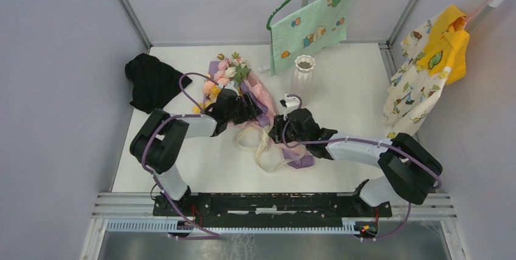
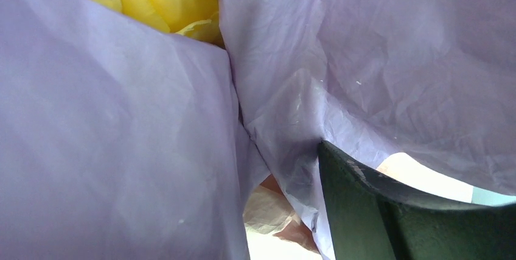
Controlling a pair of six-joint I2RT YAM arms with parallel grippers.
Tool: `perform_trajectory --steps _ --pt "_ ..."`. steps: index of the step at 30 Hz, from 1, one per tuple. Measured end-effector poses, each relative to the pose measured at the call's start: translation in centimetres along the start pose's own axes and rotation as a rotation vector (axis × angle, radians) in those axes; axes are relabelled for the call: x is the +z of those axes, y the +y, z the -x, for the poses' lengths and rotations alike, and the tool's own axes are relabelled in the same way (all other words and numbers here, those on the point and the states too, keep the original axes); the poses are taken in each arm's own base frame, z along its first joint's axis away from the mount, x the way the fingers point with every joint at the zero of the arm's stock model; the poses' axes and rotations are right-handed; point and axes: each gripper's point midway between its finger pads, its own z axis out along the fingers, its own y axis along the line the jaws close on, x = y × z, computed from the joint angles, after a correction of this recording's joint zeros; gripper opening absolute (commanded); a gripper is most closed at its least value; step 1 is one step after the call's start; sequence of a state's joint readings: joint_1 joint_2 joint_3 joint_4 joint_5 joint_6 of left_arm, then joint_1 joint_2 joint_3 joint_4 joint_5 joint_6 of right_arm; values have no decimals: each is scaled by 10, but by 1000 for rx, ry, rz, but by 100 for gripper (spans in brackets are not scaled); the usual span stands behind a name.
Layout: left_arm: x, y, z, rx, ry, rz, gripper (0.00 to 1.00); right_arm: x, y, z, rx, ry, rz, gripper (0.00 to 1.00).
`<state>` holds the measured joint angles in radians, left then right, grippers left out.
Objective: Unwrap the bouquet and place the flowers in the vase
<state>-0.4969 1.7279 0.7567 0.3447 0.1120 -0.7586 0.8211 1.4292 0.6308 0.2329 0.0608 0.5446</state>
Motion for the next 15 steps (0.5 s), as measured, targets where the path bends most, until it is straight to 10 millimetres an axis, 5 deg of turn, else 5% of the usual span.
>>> perform_trajectory --steps 15 --pt "0 0 0 0 0 -2 76 25 -2 23 19 -35 -6 48"
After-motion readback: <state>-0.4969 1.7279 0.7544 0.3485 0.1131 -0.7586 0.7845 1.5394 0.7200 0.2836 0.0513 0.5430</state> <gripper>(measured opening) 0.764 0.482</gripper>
